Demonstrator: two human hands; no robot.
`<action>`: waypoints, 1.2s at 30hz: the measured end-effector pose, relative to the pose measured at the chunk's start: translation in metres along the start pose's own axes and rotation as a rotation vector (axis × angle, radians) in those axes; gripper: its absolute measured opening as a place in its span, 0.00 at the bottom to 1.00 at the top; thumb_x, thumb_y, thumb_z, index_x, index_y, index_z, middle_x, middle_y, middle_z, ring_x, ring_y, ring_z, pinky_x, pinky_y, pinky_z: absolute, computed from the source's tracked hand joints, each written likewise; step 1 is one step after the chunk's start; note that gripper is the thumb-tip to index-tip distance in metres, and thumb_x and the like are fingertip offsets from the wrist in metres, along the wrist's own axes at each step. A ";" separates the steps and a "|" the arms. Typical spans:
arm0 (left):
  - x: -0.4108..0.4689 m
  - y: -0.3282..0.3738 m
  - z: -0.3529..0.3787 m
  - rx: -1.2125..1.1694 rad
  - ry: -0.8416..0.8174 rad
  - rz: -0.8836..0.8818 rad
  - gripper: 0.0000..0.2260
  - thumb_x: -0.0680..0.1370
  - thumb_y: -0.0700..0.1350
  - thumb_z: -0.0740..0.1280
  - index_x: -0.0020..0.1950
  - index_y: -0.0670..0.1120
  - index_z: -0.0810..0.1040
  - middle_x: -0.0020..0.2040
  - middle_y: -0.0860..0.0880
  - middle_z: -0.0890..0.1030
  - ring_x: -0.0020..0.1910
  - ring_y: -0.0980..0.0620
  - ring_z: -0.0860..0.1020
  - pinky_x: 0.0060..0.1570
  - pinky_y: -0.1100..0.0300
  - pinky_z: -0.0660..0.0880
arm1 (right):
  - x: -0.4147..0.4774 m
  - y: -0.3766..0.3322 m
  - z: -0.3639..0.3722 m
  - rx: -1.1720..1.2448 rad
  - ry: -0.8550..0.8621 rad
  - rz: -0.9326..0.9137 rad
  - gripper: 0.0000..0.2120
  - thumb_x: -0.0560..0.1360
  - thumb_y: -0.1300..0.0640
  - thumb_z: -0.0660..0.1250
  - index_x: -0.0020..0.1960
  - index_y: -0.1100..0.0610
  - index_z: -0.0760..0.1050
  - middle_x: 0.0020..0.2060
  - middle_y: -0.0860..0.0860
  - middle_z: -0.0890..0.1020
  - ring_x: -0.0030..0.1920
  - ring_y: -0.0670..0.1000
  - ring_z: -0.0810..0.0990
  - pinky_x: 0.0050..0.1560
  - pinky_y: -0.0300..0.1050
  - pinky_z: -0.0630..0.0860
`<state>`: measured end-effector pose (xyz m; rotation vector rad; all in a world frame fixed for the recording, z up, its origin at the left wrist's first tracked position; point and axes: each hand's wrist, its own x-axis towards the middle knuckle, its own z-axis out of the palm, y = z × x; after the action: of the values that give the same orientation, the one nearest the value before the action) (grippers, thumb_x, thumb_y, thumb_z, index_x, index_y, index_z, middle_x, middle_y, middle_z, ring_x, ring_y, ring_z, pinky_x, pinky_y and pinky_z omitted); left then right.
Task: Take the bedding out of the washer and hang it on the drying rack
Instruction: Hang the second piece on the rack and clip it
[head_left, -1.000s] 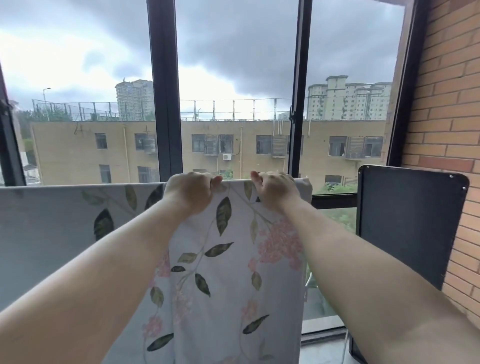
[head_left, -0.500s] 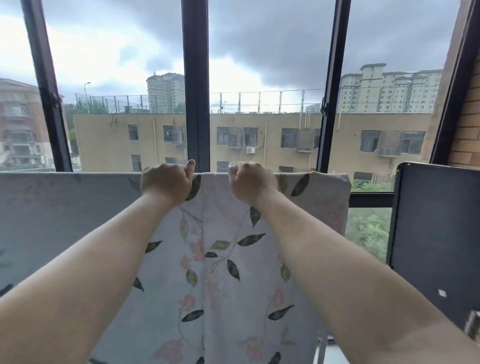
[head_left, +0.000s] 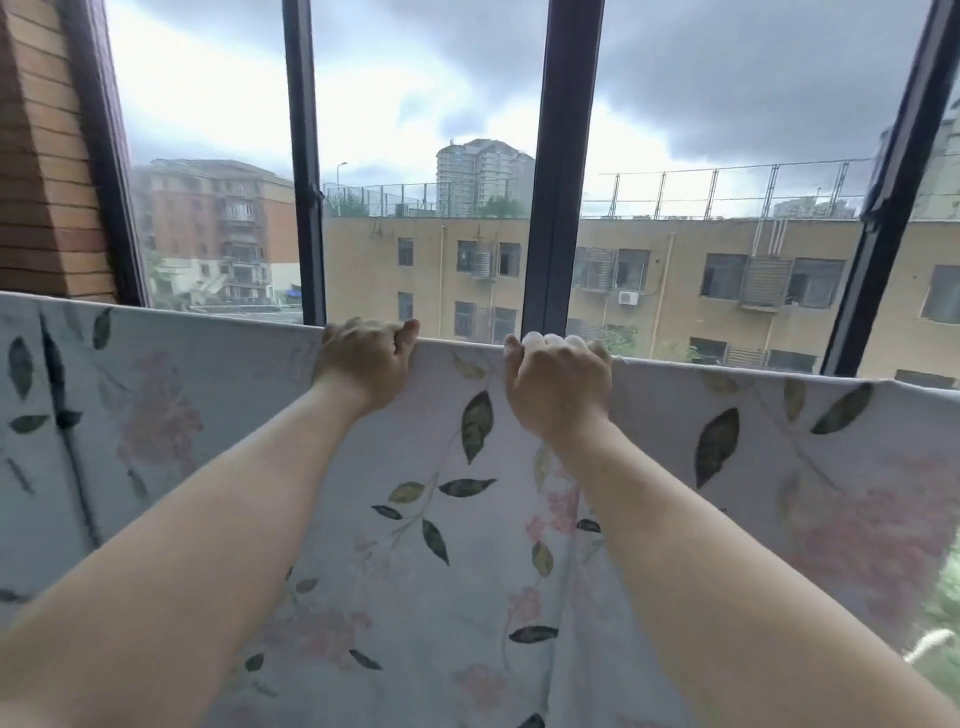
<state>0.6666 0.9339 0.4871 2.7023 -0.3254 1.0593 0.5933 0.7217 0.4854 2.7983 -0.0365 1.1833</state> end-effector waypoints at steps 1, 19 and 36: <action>0.003 -0.015 -0.003 -0.015 -0.025 -0.002 0.26 0.85 0.56 0.45 0.55 0.45 0.80 0.57 0.41 0.81 0.60 0.40 0.75 0.62 0.48 0.63 | 0.001 0.001 0.002 -0.013 -0.003 0.020 0.28 0.83 0.44 0.42 0.45 0.56 0.77 0.41 0.54 0.84 0.43 0.59 0.81 0.52 0.52 0.69; 0.015 -0.271 -0.023 0.043 -0.024 -0.070 0.23 0.84 0.60 0.46 0.55 0.47 0.75 0.56 0.45 0.79 0.59 0.42 0.74 0.64 0.46 0.64 | 0.059 -0.169 0.012 0.004 -0.092 0.274 0.23 0.81 0.49 0.47 0.41 0.58 0.76 0.42 0.58 0.82 0.41 0.57 0.74 0.58 0.55 0.66; -0.023 -0.541 -0.086 -0.213 0.137 -0.821 0.19 0.83 0.52 0.59 0.67 0.41 0.75 0.68 0.39 0.75 0.65 0.38 0.74 0.64 0.49 0.70 | 0.151 -0.498 0.033 0.449 -0.148 -0.201 0.18 0.82 0.49 0.55 0.48 0.58 0.79 0.43 0.55 0.81 0.42 0.57 0.79 0.45 0.48 0.73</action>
<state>0.7485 1.4760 0.4667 2.1922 0.6112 0.8647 0.7536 1.2162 0.5283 3.1630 0.5512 1.0409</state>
